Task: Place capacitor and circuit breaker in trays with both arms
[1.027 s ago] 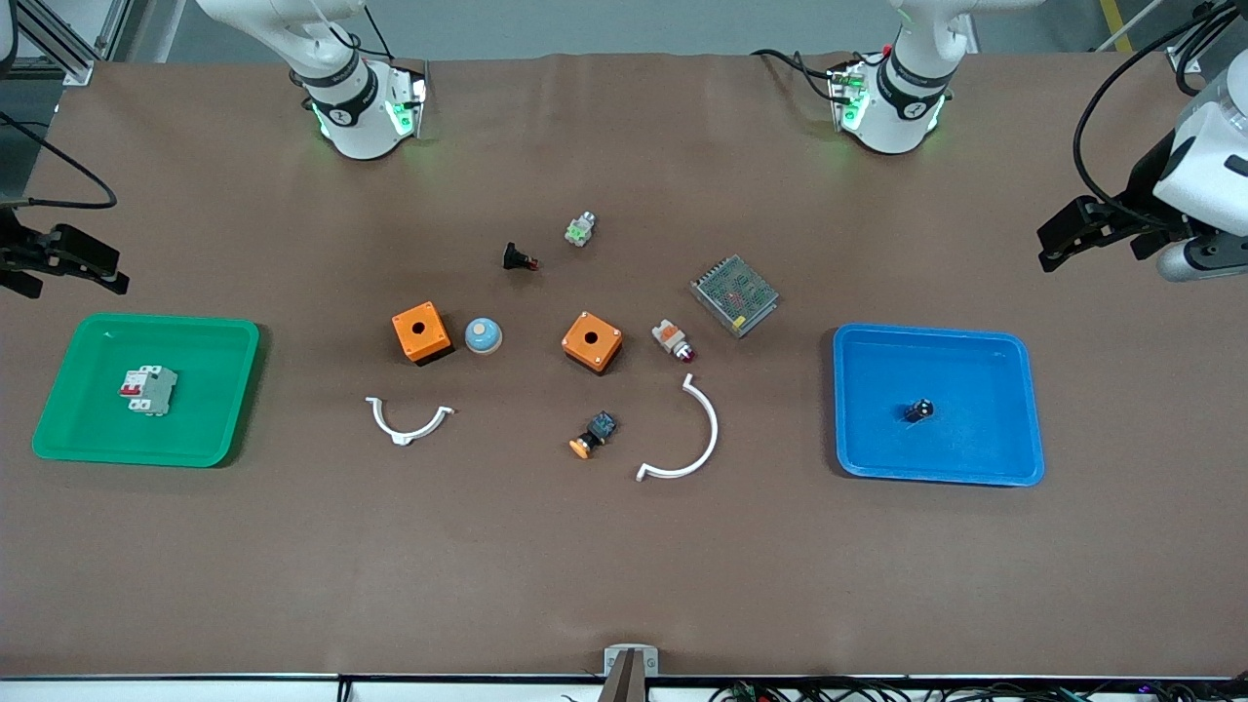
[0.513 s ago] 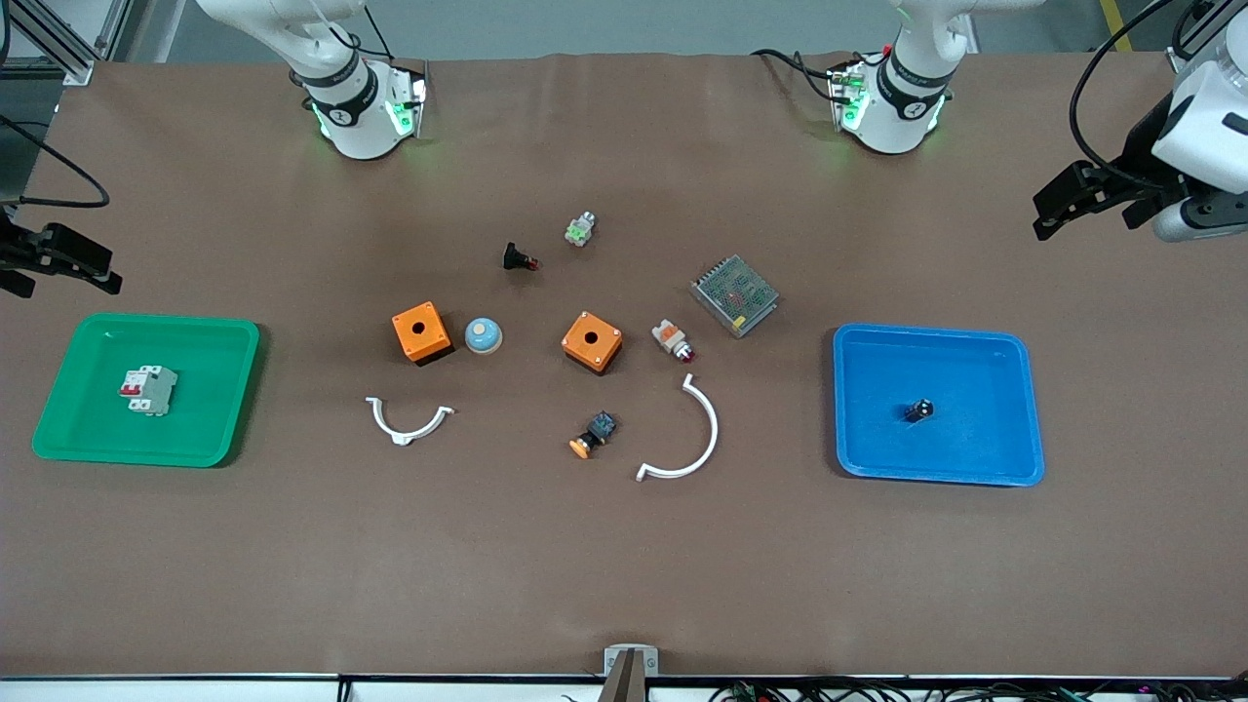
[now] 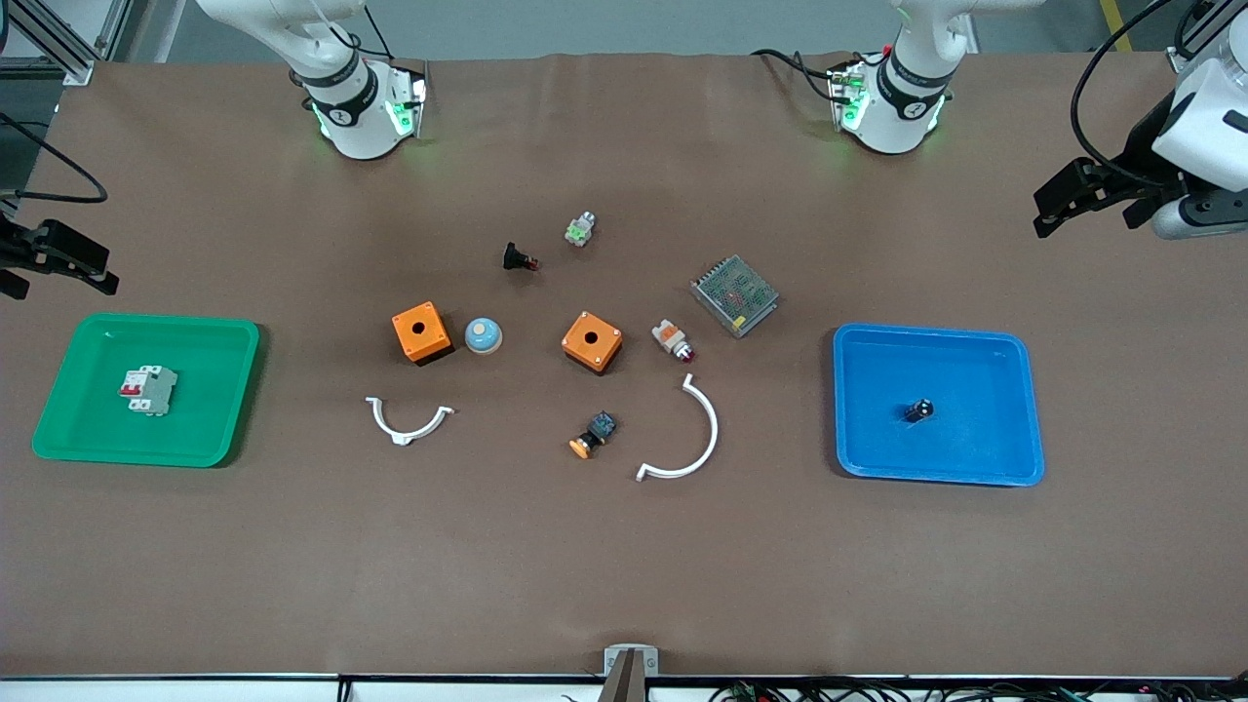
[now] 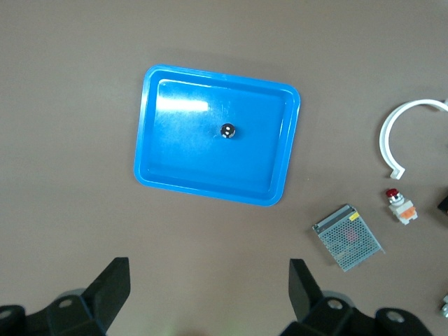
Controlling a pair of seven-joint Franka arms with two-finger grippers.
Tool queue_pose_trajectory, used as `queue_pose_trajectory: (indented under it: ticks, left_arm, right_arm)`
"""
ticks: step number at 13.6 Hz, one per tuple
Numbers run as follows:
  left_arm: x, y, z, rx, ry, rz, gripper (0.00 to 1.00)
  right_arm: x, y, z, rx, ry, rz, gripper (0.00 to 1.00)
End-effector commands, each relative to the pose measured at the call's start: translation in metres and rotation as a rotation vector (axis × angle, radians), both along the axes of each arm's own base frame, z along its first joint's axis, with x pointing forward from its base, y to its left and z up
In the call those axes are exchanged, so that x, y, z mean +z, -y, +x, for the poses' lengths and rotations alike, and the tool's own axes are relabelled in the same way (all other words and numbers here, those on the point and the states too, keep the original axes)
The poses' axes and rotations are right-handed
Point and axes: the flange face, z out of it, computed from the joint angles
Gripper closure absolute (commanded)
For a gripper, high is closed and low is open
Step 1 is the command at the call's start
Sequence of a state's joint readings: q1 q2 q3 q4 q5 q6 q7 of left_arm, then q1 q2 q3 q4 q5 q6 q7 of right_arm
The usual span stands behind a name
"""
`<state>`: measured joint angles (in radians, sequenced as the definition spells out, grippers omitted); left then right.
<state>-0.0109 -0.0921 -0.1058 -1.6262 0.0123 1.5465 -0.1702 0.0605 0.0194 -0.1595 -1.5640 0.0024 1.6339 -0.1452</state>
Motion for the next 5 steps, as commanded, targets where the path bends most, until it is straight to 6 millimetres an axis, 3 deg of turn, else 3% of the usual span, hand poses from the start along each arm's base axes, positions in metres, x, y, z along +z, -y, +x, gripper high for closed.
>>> queue_pose_trajectory:
  ticks: [1,5]
  left_arm:
    - [0.006,-0.003,0.001,-0.055,0.011,-0.004,0.0]
    - [0.002,-0.005,0.018,-0.052,0.009,-0.008,0.0]
  right_arm:
    - [0.016,-0.002,0.002,-0.003,0.03,0.005,0.0]
    - [0.027,0.006,0.002,-0.016,0.053,0.004,0.0]
